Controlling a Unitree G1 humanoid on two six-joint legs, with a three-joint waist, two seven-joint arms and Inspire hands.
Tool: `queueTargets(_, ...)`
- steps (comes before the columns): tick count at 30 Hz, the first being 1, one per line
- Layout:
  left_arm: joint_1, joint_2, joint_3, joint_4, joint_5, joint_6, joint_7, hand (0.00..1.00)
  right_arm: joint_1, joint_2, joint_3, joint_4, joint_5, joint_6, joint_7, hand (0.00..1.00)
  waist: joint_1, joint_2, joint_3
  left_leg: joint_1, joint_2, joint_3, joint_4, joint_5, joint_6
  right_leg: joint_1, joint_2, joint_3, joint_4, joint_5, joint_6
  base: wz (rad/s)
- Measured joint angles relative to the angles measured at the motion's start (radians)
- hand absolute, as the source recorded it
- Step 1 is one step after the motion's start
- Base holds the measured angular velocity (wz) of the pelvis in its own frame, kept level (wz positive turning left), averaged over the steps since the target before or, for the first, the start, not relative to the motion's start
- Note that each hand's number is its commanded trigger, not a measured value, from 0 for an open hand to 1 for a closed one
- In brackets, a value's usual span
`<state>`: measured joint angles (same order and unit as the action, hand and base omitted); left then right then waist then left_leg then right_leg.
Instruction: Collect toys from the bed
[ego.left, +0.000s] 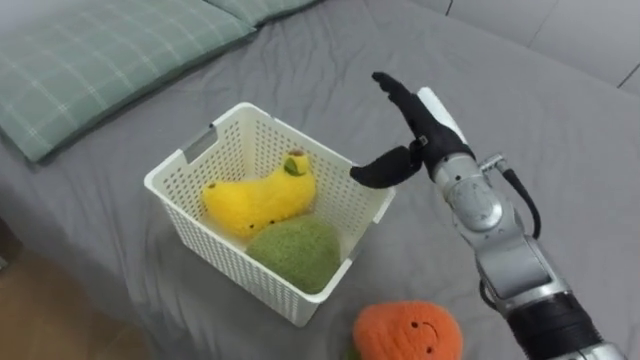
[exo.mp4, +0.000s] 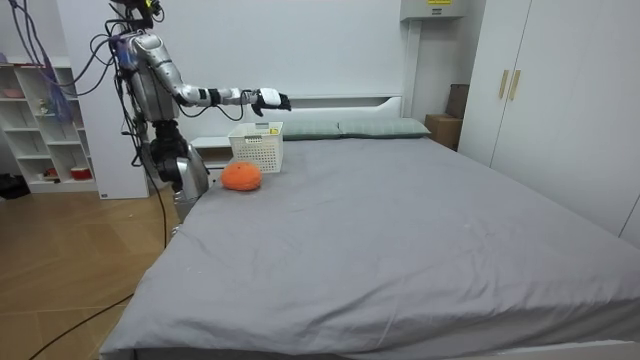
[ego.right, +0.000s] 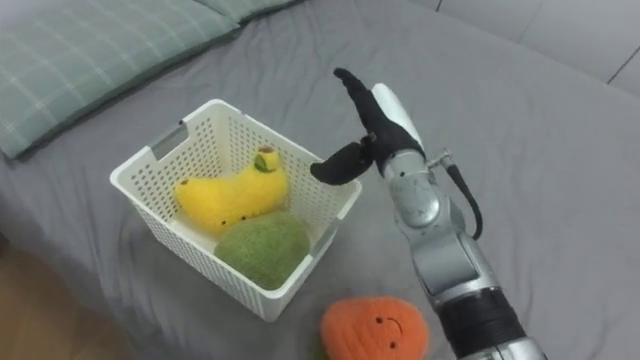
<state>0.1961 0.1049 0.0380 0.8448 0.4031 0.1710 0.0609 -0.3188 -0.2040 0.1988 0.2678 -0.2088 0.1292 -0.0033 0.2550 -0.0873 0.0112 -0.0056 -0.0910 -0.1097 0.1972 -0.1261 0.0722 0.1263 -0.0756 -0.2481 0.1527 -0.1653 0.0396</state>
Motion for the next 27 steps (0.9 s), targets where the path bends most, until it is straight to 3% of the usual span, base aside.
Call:
queueTargets(2,0.007,-0.001,0.002,0.0,0.001,-0.01,0.011,0.0,0.04,-0.001,-0.028,-0.007,0.018,-0.002,-0.013,0.0,-0.039,0.007,-0.0044,0.001,0.001,0.006,-0.002,0.0,0.0,-0.003,0.0,0.0,0.0,0.0,0.0,-0.08)
queueTargets(7,0.033,-0.002,0.029,-0.006,0.0,-0.033,0.016,0.0,0.128,-0.009,-0.068,-0.046,0.023,-0.009,-0.04,0.0,-0.086,0.01,-0.0104,0.021,0.015,0.051,-0.016,-0.001,-0.001,-0.003,0.004,0.023,0.0,0.001,0.0,-0.22)
queueTargets(11,0.041,0.002,0.038,-0.004,-0.002,-0.049,0.023,0.0,0.175,-0.018,-0.077,-0.052,0.041,-0.011,-0.043,0.0,-0.1,0.013,-0.011,0.039,0.027,0.084,-0.03,-0.009,-0.004,-0.004,0.011,0.057,0.003,0.004,-0.002,-0.32)
queueTargets(14,0.048,0.005,0.038,-0.003,-0.019,-0.051,0.024,0.0,0.207,-0.014,-0.111,-0.048,0.064,-0.021,-0.037,0.0,-0.139,0.018,-0.0088,0.043,0.028,0.084,-0.029,-0.014,-0.004,-0.001,0.012,0.06,0.002,0.004,-0.002,-0.04)
queueTargets(23,0.058,0.006,0.038,0.0,-0.029,-0.048,0.023,0.0,0.306,-0.013,-0.119,-0.011,0.043,-0.02,0.037,0.0,-0.148,0.011,-0.0132,0.05,0.036,0.108,-0.029,-0.019,-0.007,-0.009,0.018,0.079,0.001,0.004,-0.002,-0.08)
queueTargets(27,0.06,0.007,0.035,0.003,-0.094,-0.045,0.026,0.0,0.35,-0.011,-0.081,0.023,0.039,0.003,0.082,0.0,-0.149,0.011,-0.0131,0.05,0.039,0.113,-0.031,-0.028,-0.008,-0.007,0.021,0.085,0.0,0.004,-0.002,-0.07)
